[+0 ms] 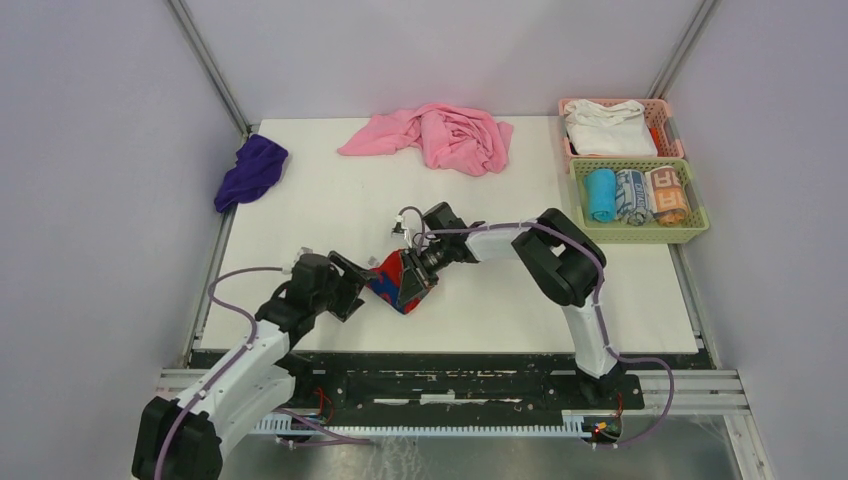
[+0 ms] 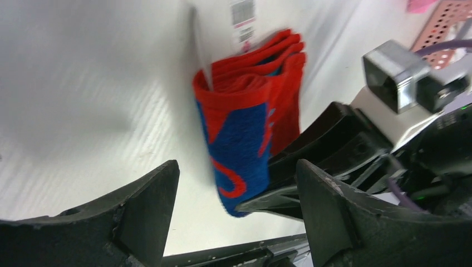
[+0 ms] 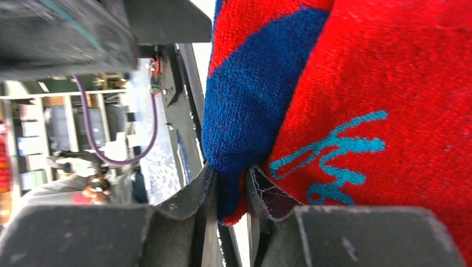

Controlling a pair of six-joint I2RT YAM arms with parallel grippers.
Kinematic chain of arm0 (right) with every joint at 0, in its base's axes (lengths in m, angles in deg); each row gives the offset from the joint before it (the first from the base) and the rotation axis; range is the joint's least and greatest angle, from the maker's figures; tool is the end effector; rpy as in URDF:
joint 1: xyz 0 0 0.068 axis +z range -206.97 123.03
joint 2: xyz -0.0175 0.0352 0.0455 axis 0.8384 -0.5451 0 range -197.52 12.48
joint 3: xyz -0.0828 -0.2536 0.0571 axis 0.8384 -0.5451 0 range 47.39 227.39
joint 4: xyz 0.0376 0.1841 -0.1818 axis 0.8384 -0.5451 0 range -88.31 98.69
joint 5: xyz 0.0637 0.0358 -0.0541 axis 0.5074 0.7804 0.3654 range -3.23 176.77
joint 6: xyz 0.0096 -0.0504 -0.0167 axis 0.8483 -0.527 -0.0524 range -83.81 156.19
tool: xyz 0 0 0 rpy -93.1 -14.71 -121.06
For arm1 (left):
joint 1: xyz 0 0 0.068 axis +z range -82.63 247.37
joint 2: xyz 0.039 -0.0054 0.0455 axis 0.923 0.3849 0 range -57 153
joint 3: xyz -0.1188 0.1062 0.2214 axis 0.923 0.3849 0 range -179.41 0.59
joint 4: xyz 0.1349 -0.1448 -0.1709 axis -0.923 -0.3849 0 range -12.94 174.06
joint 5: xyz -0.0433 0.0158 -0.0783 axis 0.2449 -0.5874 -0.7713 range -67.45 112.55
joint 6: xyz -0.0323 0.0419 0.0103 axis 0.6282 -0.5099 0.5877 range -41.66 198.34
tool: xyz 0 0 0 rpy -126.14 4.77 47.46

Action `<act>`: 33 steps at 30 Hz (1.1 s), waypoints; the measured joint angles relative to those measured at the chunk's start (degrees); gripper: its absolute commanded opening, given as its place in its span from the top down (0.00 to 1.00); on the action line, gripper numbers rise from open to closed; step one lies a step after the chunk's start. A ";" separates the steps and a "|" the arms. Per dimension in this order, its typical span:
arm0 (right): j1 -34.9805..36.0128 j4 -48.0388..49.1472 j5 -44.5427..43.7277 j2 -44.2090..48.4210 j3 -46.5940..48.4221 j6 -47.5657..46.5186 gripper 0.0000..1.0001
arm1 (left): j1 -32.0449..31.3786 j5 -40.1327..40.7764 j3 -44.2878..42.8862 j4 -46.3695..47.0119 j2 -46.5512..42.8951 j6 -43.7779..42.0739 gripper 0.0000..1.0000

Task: Roll the towels
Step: Roll the towel at the center of the board.

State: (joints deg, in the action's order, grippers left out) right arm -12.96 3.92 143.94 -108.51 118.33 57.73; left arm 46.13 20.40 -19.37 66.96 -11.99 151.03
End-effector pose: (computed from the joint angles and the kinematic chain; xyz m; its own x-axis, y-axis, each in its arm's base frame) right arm 0.2762 0.3084 0.1142 -0.8130 -0.5085 -0.2837 -0.4584 0.2585 0.8503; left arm 0.1505 -0.0599 0.1774 -0.5564 -0.8073 -0.1965 -0.4819 0.5062 -0.7152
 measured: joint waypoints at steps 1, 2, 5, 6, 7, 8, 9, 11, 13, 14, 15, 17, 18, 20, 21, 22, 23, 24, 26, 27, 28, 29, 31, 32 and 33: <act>-0.66 1.46 1.62 -0.92 0.00 2.01 0.85 | 0.00 -0.61 0.90 0.31 0.22 0.00 0.17; -1.09 2.38 2.78 -1.62 0.02 3.45 0.85 | 0.00 -1.11 1.77 0.79 0.66 0.00 0.17; -2.36 4.74 5.35 -3.63 0.07 7.50 0.85 | 0.00 -2.40 2.82 1.99 2.95 0.02 0.18; -2.64 5.20 5.88 -4.20 0.09 8.37 0.84 | 0.00 -2.67 2.84 2.75 3.93 0.02 0.18; -2.93 5.64 6.34 -4.79 0.09 9.18 0.84 | 0.00 -2.86 2.84 3.80 4.96 0.00 0.19; -3.21 5.97 6.86 -5.38 0.09 9.99 0.84 | 0.00 -2.95 2.84 4.92 6.05 0.00 0.20; -3.45 6.19 7.28 -5.99 0.09 10.69 0.84 | 0.00 -2.95 2.84 6.05 7.10 0.00 0.21; -3.82 6.51 8.07 -6.84 0.13 11.80 0.83 | 0.00 -2.93 2.84 8.24 9.22 0.02 0.24; -4.11 6.69 8.83 -7.45 0.35 12.85 0.82 | 0.00 -2.86 2.84 10.25 11.67 0.00 0.30; -4.22 6.67 8.87 -7.50 0.42 13.14 0.82 | 0.02 -2.80 2.84 11.15 12.96 0.00 0.34; -4.35 6.51 8.85 -7.52 0.52 13.31 0.81 | 0.02 -2.75 2.84 12.09 14.34 0.02 0.37; -4.39 5.70 8.66 -7.52 0.92 13.16 0.76 | 0.15 -2.93 2.58 14.21 16.59 0.02 0.42; -4.37 4.76 8.33 -7.52 1.33 12.72 0.72 | 0.15 -2.93 2.38 15.34 18.10 0.02 0.45; -4.37 3.15 7.63 -7.48 2.14 11.47 0.63 | 0.15 -2.93 1.99 17.14 20.15 0.02 0.49; -4.37 2.64 7.21 -7.28 2.23 10.95 0.59 | 0.15 -2.93 1.88 17.97 21.09 0.04 0.49; -4.37 2.19 6.71 -6.91 2.23 10.43 0.54 | 0.15 -2.91 1.81 18.69 21.79 0.04 0.50; -4.37 1.57 5.81 -6.23 2.19 9.55 0.51 | 0.15 -2.86 1.79 19.17 22.18 0.04 0.50; -4.37 0.90 4.63 -5.31 2.05 8.68 0.48 | 0.15 -2.75 1.79 19.63 22.53 0.04 0.51; -4.37 -1.18 0.59 -1.92 1.14 5.95 0.43 | 0.15 -2.49 1.79 20.04 22.77 0.04 0.51; -4.37 -2.47 -1.81 0.22 0.70 4.39 0.41 | 0.15 -2.34 1.79 20.09 22.80 0.04 0.51; -4.35 -3.78 -4.39 2.54 0.31 2.75 0.40 | 0.15 -2.25 1.79 20.11 22.86 0.04 0.51; -4.20 -4.85 -6.82 4.66 0.02 1.22 0.38 | 0.15 -2.19 1.79 20.17 22.88 0.04 0.51; -3.69 -7.02 -12.98 9.77 -0.55 -2.27 0.36 | 0.15 -2.01 1.77 20.28 23.06 0.04 0.51; -3.21 -8.15 -16.74 12.63 -0.74 -4.31 0.35 | 0.15 -1.97 1.66 20.31 23.21 0.04 0.51; -2.45 -8.90 -20.22 15.06 -0.81 -6.21 0.35 | 0.15 -1.90 1.44 20.31 23.50 0.04 0.51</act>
State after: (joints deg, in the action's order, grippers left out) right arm -15.41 -4.98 123.72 -93.45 117.52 51.53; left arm 46.28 18.50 -17.93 87.26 11.51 151.07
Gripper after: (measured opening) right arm 0.630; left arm 0.490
